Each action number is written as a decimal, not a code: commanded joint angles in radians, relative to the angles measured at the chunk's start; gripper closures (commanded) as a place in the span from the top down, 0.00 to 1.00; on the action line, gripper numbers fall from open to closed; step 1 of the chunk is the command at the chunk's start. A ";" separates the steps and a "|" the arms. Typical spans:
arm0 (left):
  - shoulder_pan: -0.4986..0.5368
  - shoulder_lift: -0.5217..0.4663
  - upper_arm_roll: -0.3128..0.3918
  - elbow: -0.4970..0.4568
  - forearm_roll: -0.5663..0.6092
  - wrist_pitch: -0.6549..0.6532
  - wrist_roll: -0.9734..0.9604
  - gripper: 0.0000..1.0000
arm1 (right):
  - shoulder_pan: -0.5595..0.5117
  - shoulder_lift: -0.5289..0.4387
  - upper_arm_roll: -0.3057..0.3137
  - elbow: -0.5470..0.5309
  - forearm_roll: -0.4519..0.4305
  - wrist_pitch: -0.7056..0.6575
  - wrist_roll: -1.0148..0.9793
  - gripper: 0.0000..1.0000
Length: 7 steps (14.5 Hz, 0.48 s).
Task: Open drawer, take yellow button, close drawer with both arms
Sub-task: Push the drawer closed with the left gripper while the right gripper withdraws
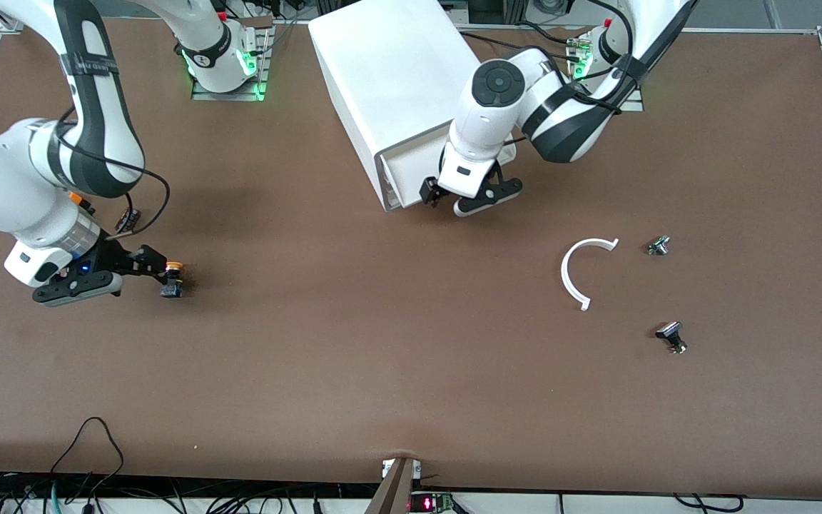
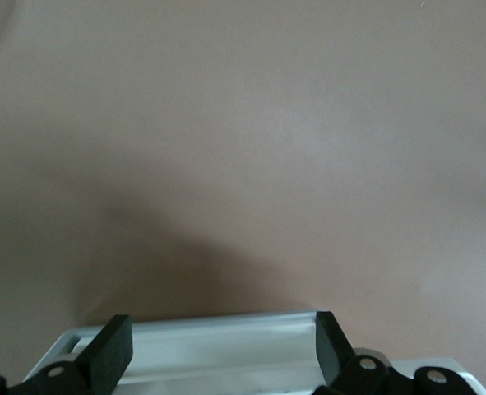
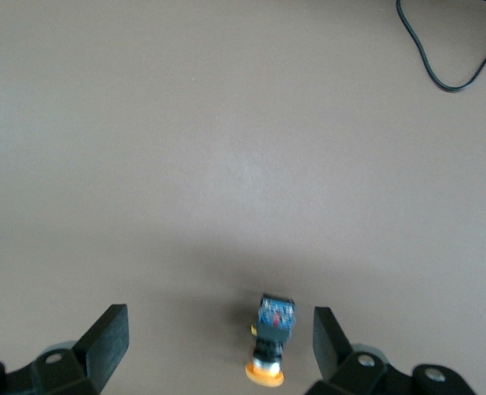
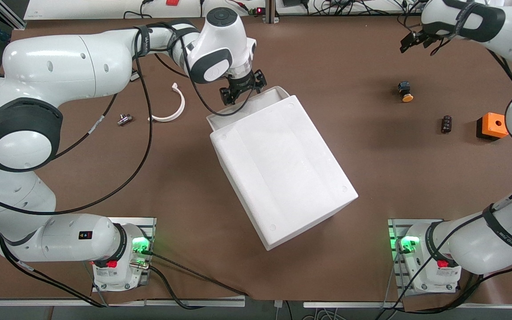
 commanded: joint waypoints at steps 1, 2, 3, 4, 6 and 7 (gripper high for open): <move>0.010 -0.014 -0.043 -0.012 -0.007 -0.043 -0.021 0.98 | 0.006 -0.026 -0.004 0.128 -0.081 -0.204 0.111 0.99; 0.008 -0.013 -0.050 -0.009 -0.036 -0.048 -0.020 0.98 | 0.001 -0.031 0.004 0.176 -0.104 -0.273 0.140 0.99; 0.007 -0.014 -0.053 -0.009 -0.074 -0.048 -0.020 0.98 | -0.008 -0.035 0.019 0.224 -0.124 -0.342 0.166 0.99; 0.005 -0.013 -0.056 -0.009 -0.103 -0.050 -0.018 0.98 | -0.041 -0.040 0.056 0.273 -0.139 -0.418 0.189 0.99; -0.007 -0.007 -0.057 -0.008 -0.117 -0.048 -0.020 0.98 | -0.133 -0.043 0.156 0.381 -0.161 -0.552 0.210 0.99; -0.013 -0.004 -0.057 -0.009 -0.117 -0.050 -0.020 0.98 | -0.179 -0.043 0.197 0.423 -0.170 -0.607 0.256 0.99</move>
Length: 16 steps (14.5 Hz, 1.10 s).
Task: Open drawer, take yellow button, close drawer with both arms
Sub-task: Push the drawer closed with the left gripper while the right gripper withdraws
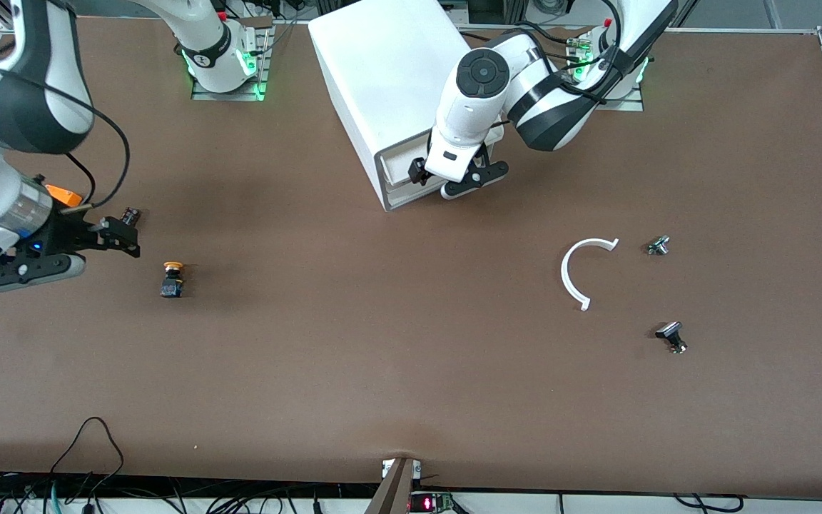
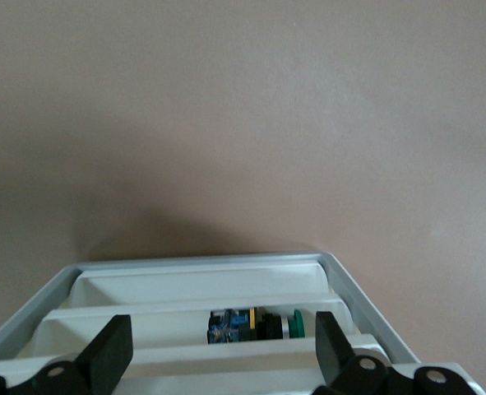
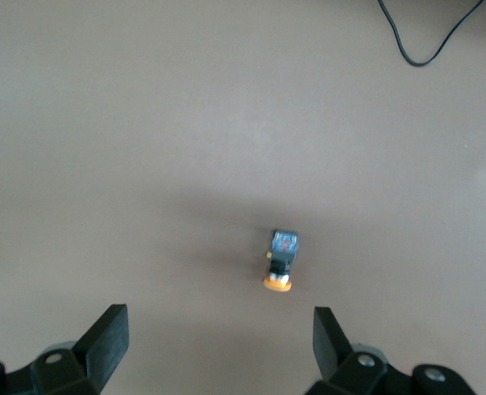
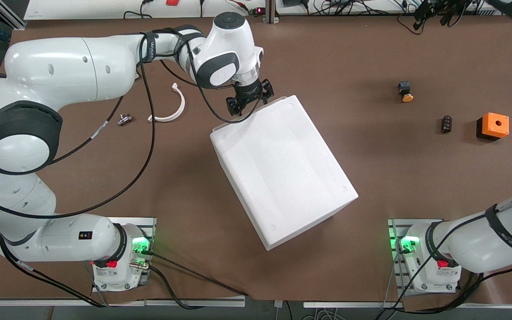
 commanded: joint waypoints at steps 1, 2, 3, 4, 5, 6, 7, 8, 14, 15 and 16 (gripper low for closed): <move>-0.008 0.002 -0.014 -0.004 -0.026 -0.016 -0.009 0.98 | -0.146 0.002 0.140 0.131 -0.033 -0.153 0.099 0.99; -0.009 0.009 -0.014 -0.002 -0.035 -0.016 -0.009 0.98 | -0.192 -0.007 0.194 0.142 -0.046 -0.177 0.111 0.99; -0.011 0.014 -0.019 -0.001 -0.065 -0.016 -0.009 0.98 | -0.240 -0.034 0.257 0.142 -0.075 -0.189 0.131 0.99; -0.011 0.013 -0.019 0.000 -0.088 -0.016 -0.009 0.98 | -0.277 -0.054 0.304 0.139 -0.089 -0.192 0.171 0.99; -0.011 0.013 -0.019 0.000 -0.102 -0.021 -0.010 0.98 | -0.301 -0.065 0.338 0.139 -0.091 -0.207 0.203 0.99; -0.011 0.013 -0.020 0.003 -0.108 -0.036 -0.009 0.98 | -0.317 -0.076 0.354 0.141 -0.092 -0.233 0.222 0.99; -0.011 0.013 -0.022 0.006 -0.108 -0.047 -0.007 0.98 | -0.333 -0.094 0.372 0.141 -0.093 -0.256 0.232 0.99; -0.011 0.013 -0.022 0.010 -0.108 -0.056 -0.001 0.98 | -0.358 -0.120 0.397 0.135 -0.091 -0.272 0.245 0.99; -0.011 0.014 -0.022 0.027 -0.122 -0.090 0.000 0.98 | -0.420 -0.161 0.490 0.121 -0.135 -0.303 0.329 0.99; -0.012 0.017 -0.022 0.030 -0.139 -0.090 0.002 0.98 | -0.421 -0.165 0.500 0.104 -0.146 -0.298 0.344 0.99; -0.014 0.025 -0.022 0.038 -0.145 -0.090 0.002 0.98 | -0.420 -0.180 0.500 0.078 -0.149 -0.284 0.357 0.99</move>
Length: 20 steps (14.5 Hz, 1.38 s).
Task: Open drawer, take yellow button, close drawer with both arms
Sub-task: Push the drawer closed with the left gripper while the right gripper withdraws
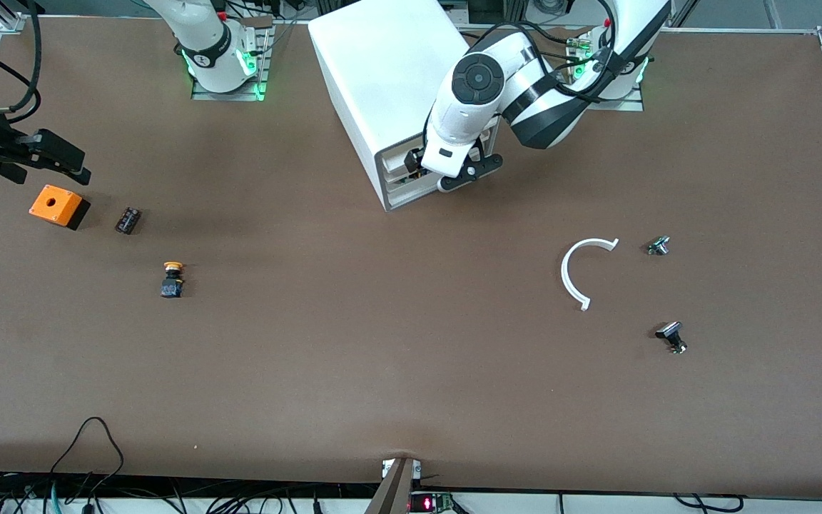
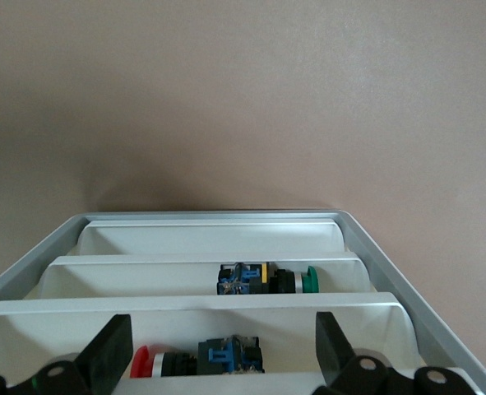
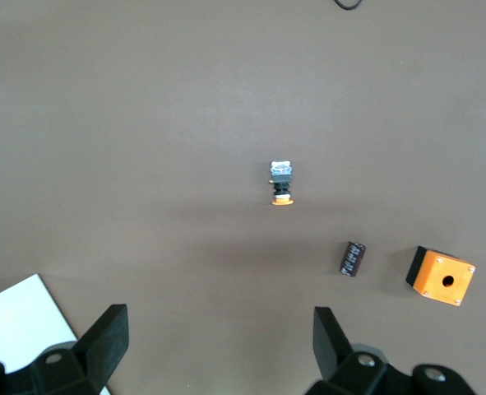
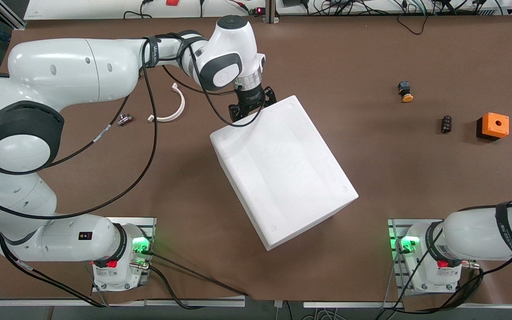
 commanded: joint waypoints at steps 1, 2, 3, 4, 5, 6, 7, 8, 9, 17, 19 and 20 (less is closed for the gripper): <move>-0.006 0.018 -0.015 0.032 -0.049 -0.037 0.002 0.98 | -0.022 -0.039 0.029 -0.075 -0.025 0.034 0.055 0.99; -0.009 0.018 -0.015 0.034 -0.049 -0.037 0.002 0.98 | -0.022 -0.047 0.029 -0.095 -0.025 0.045 0.066 0.99; -0.012 0.018 -0.013 0.034 -0.049 -0.037 0.003 0.98 | -0.022 -0.059 0.032 -0.115 -0.025 0.060 0.069 0.99; -0.012 0.019 -0.015 0.035 -0.049 -0.037 0.005 0.98 | -0.022 -0.073 0.037 -0.141 -0.025 0.080 0.071 0.99; -0.012 0.019 -0.015 0.037 -0.049 -0.037 0.007 0.98 | -0.022 -0.087 0.037 -0.165 -0.025 0.097 0.071 0.99; -0.012 0.021 -0.015 0.043 -0.049 -0.037 0.007 0.98 | -0.022 -0.094 0.037 -0.179 -0.025 0.111 0.069 0.99; -0.013 0.030 -0.015 0.055 -0.049 -0.037 0.007 0.98 | -0.022 -0.094 0.037 -0.181 -0.025 0.111 0.071 0.99; -0.018 0.044 -0.015 0.069 -0.049 -0.035 0.007 0.98 | -0.022 -0.094 0.037 -0.179 -0.025 0.109 0.069 0.99; -0.027 0.058 -0.013 0.084 -0.049 -0.035 0.007 0.99 | -0.022 -0.094 0.037 -0.179 -0.023 0.109 0.071 0.99; -0.013 0.064 -0.010 0.208 -0.038 -0.240 0.101 0.99 | -0.022 -0.098 0.037 -0.179 -0.022 0.108 0.071 0.99; -0.003 0.065 0.005 0.305 -0.029 -0.400 0.175 0.99 | -0.022 -0.098 0.037 -0.179 -0.022 0.108 0.071 0.99; 0.020 0.064 0.011 0.343 -0.029 -0.459 0.218 0.99 | -0.022 -0.098 0.037 -0.179 -0.022 0.106 0.071 0.99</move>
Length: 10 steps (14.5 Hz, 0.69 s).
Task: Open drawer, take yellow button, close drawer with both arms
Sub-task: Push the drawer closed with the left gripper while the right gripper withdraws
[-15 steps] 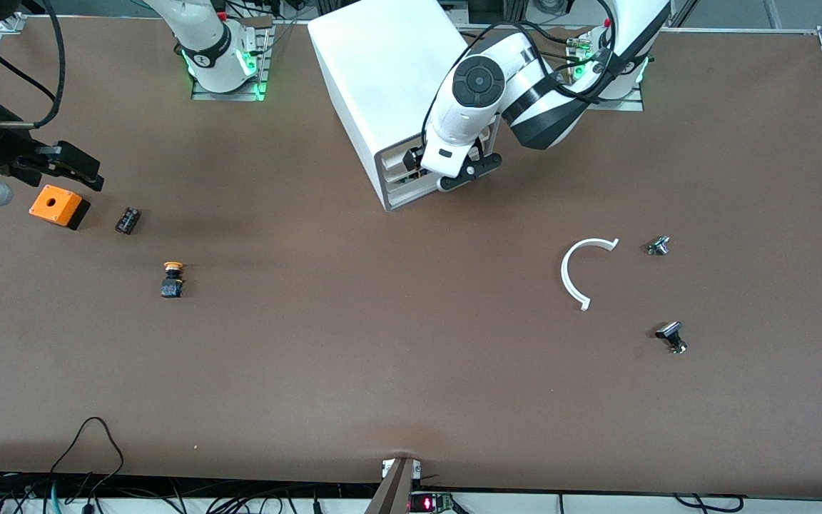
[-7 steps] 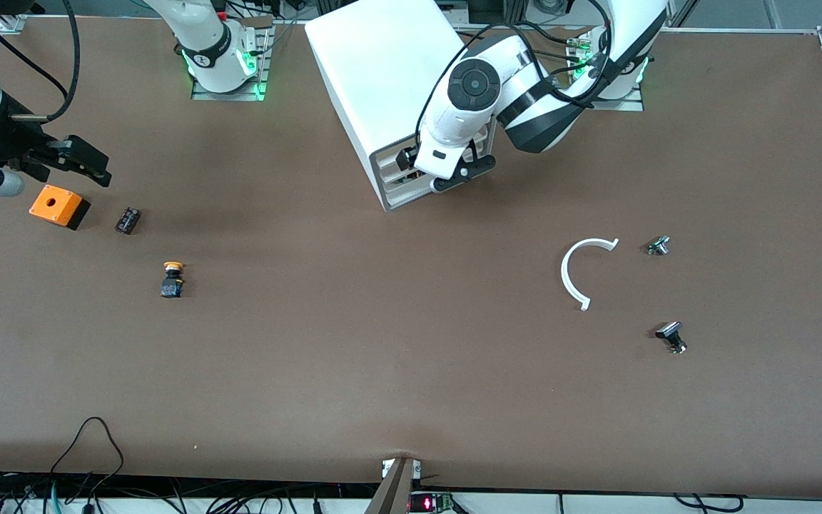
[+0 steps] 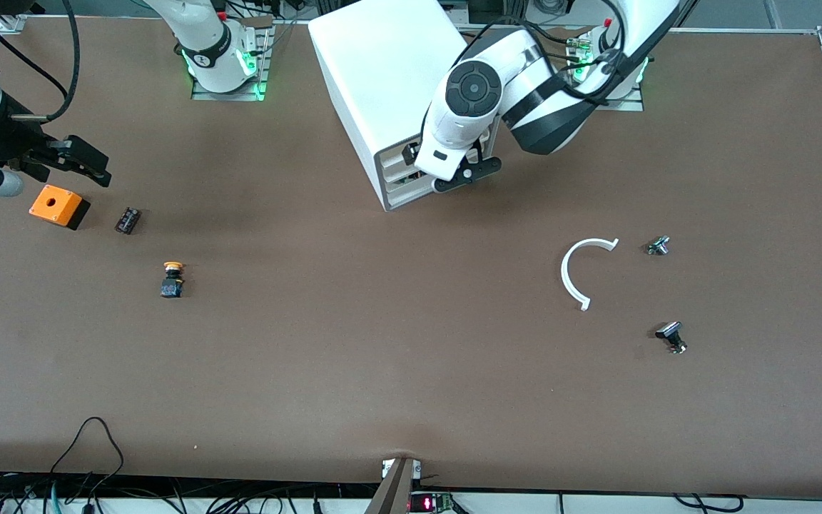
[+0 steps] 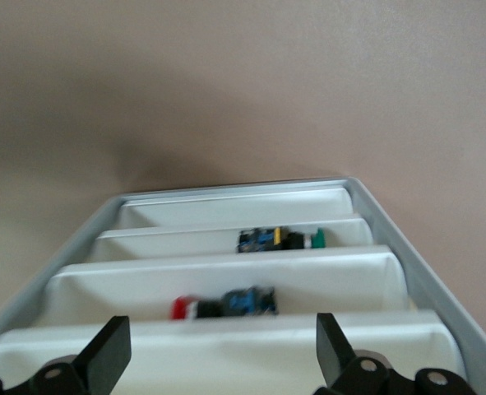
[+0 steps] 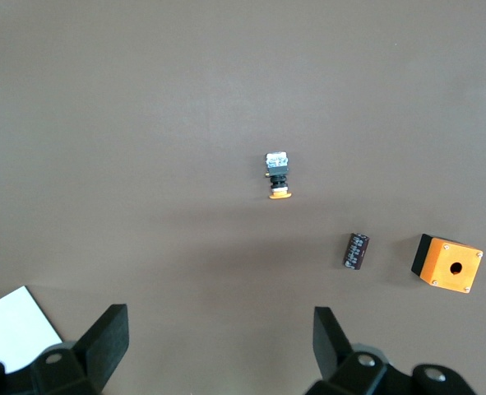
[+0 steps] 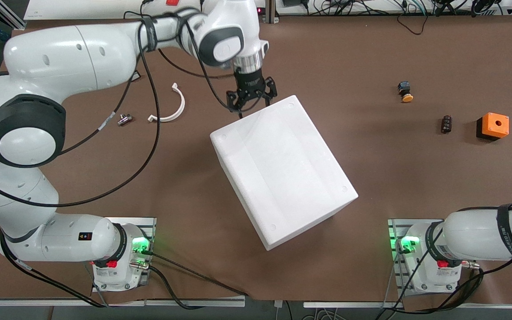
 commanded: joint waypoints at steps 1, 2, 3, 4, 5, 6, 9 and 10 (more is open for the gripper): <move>0.055 0.012 0.009 0.135 -0.012 -0.175 0.141 0.99 | -0.020 -0.029 0.020 -0.032 -0.013 0.014 0.015 0.99; 0.089 0.011 0.009 0.158 -0.012 -0.214 0.193 0.99 | -0.020 -0.029 0.020 -0.032 -0.013 0.014 0.015 0.99; 0.112 0.009 0.009 0.178 -0.012 -0.252 0.241 0.99 | -0.019 -0.029 0.020 -0.031 -0.013 0.014 0.015 0.99; 0.133 0.008 0.010 0.195 -0.010 -0.287 0.289 0.99 | -0.019 -0.029 0.020 -0.029 -0.013 0.014 0.015 0.99; 0.156 0.003 0.010 0.201 0.028 -0.312 0.347 0.99 | -0.019 -0.029 0.020 -0.031 -0.014 0.011 0.013 0.99; 0.179 0.000 -0.002 0.212 0.106 -0.332 0.410 0.99 | -0.019 -0.029 0.020 -0.029 -0.013 0.001 0.013 0.99; 0.199 -0.007 0.007 0.294 0.226 -0.389 0.569 0.99 | -0.019 -0.029 0.020 -0.025 -0.014 -0.019 0.013 0.99; 0.227 -0.011 0.009 0.304 0.229 -0.389 0.615 0.99 | -0.019 -0.029 0.020 -0.023 -0.013 -0.019 0.013 0.99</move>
